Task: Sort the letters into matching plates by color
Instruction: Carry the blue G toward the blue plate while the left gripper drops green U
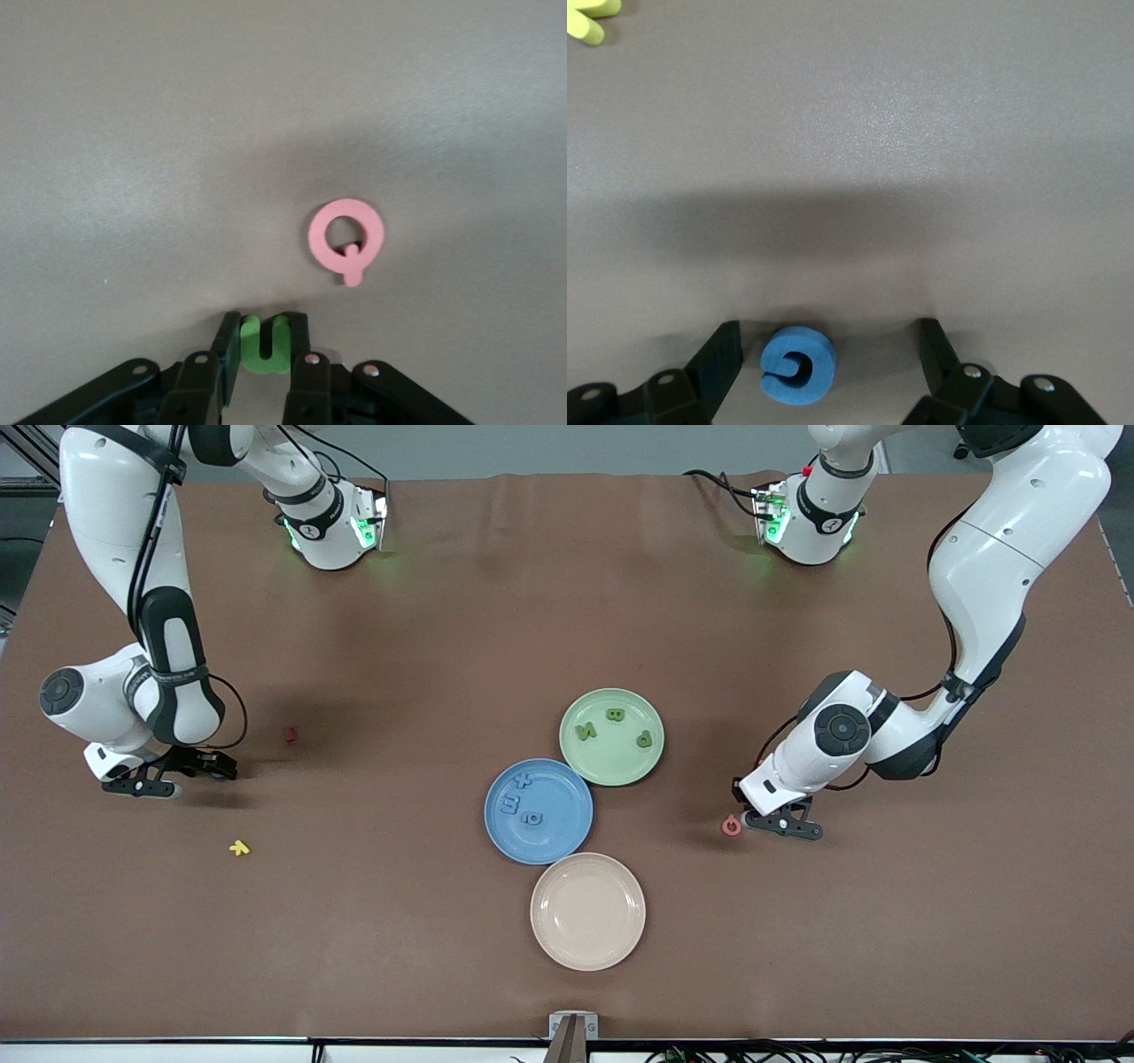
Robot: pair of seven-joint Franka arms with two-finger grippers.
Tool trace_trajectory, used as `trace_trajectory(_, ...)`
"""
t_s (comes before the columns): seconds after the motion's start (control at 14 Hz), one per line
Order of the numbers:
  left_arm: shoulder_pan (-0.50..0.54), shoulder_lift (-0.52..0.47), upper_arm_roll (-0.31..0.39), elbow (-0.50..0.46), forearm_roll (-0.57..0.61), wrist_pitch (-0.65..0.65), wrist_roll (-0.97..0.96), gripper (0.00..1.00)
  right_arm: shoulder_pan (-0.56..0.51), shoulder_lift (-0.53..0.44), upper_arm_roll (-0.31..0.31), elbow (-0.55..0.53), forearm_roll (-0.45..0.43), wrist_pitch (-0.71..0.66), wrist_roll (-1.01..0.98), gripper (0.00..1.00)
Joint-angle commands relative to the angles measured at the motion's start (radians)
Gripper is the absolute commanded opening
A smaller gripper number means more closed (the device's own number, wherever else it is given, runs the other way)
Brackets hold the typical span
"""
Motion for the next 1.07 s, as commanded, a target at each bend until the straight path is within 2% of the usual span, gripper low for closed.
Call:
trace_trajectory(0.0,0.003,-0.034,-0.068,-0.005,0.0,-0.074,-0.077,0.24,-0.011,0.001,0.019,-0.002,0.042,-0.005,-0.047,0.9)
trace_trajectory(0.21,-0.007,-0.032,-0.152,0.008,0.0,-0.133,-0.205,0.24,-0.013,-0.001,0.019,-0.008,0.042,-0.039,-0.05,0.89)
trace_trajectory(0.29,-0.021,-0.032,-0.169,0.018,0.0,-0.154,-0.244,0.24,-0.013,-0.001,0.019,-0.008,0.042,-0.039,-0.052,0.83)
trace_trajectory(0.36,-0.042,-0.031,-0.183,0.028,0.0,-0.176,-0.28,0.24,-0.013,-0.001,0.019,-0.008,0.042,-0.039,-0.053,0.71)
trace_trajectory(0.5,-0.111,-0.025,-0.185,0.063,-0.001,-0.202,-0.373,0.24,-0.011,-0.001,0.019,-0.006,0.042,-0.04,-0.058,0.25)
trace_trajectory(0.57,-0.154,-0.019,-0.181,0.088,-0.009,-0.205,-0.433,0.24,-0.01,-0.001,0.019,-0.006,0.042,-0.04,-0.056,0.08)
trace_trajectory(0.64,-0.197,-0.014,-0.175,0.108,-0.021,-0.207,-0.476,0.24,-0.008,-0.001,0.019,-0.005,0.042,-0.039,-0.052,0.0)
trace_trajectory(0.86,-0.311,-0.005,-0.119,0.154,-0.09,-0.208,-0.538,0.25,-0.007,-0.006,0.017,0.001,0.042,-0.04,-0.047,0.0)
trace_trajectory(1.0,-0.41,-0.003,-0.033,0.185,-0.142,-0.208,-0.544,0.25,0.01,-0.015,0.016,0.02,0.042,-0.042,-0.036,0.0)
